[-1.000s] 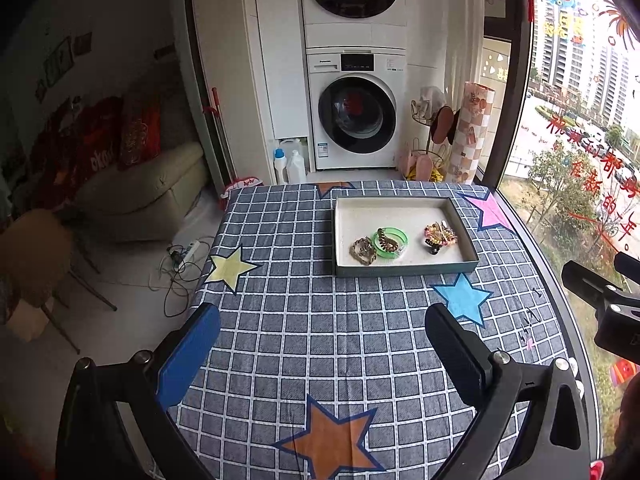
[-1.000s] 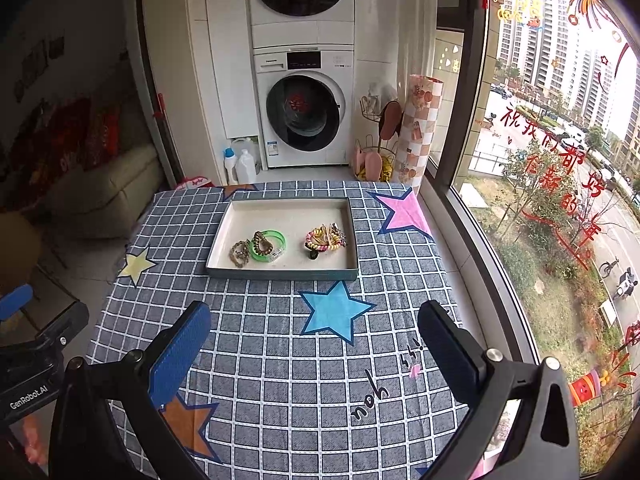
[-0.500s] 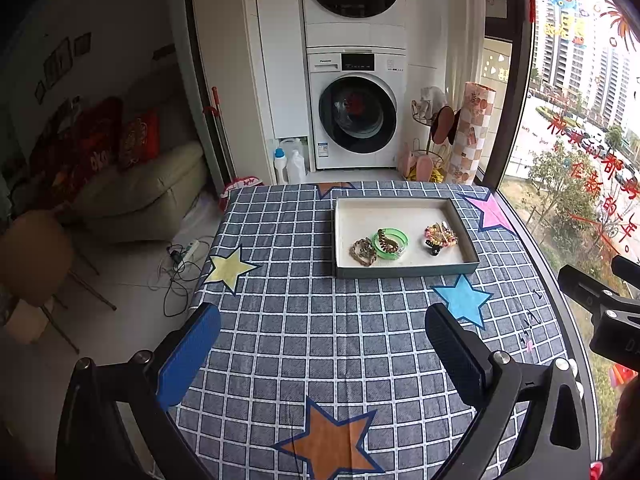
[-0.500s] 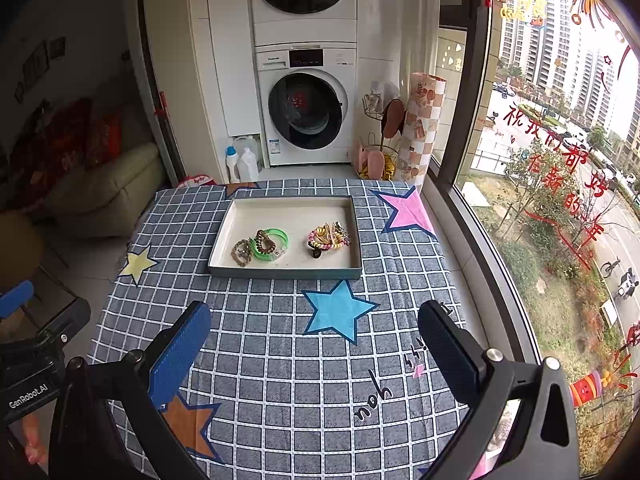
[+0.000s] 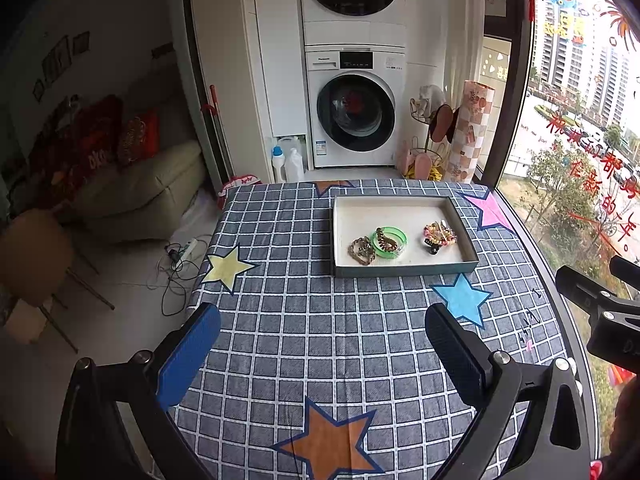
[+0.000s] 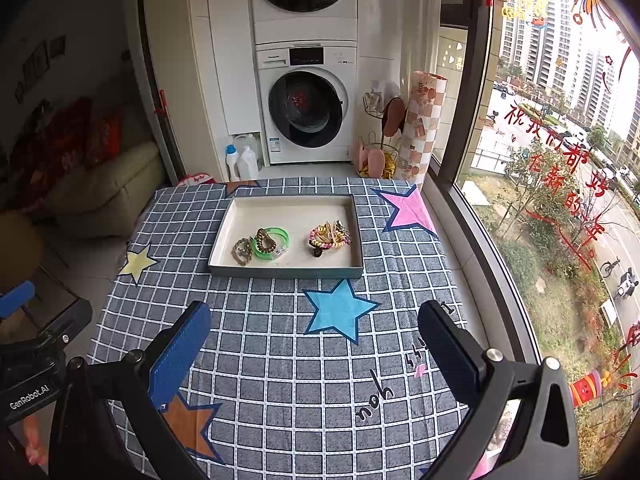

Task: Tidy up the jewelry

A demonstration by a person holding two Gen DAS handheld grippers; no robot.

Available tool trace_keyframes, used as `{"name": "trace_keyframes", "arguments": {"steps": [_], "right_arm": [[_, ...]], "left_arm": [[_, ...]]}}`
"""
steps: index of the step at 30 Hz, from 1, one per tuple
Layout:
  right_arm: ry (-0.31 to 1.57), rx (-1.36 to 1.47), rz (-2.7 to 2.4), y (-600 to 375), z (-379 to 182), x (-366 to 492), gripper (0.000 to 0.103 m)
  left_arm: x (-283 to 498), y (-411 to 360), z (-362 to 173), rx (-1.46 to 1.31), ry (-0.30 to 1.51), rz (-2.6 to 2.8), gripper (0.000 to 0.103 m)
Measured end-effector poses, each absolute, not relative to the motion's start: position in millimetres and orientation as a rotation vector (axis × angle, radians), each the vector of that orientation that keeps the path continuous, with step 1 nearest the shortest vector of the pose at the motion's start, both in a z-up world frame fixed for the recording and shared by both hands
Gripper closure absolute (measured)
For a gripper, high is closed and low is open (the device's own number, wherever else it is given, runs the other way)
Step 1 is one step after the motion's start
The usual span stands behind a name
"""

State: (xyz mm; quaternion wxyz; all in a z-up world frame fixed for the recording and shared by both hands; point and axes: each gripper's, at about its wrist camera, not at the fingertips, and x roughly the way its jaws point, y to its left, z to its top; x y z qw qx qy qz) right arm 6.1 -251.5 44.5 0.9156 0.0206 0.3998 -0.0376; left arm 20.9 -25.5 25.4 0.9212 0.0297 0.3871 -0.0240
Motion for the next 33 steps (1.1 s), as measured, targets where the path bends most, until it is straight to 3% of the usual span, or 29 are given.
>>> {"name": "trace_keyframes", "arguments": {"steps": [33], "right_arm": [[0.826,0.041,-0.074,-250.7,43.3,6.7,0.0]], "left_arm": [[24.6,-26.2,21.7,0.06,0.798,-0.055,0.0]]}}
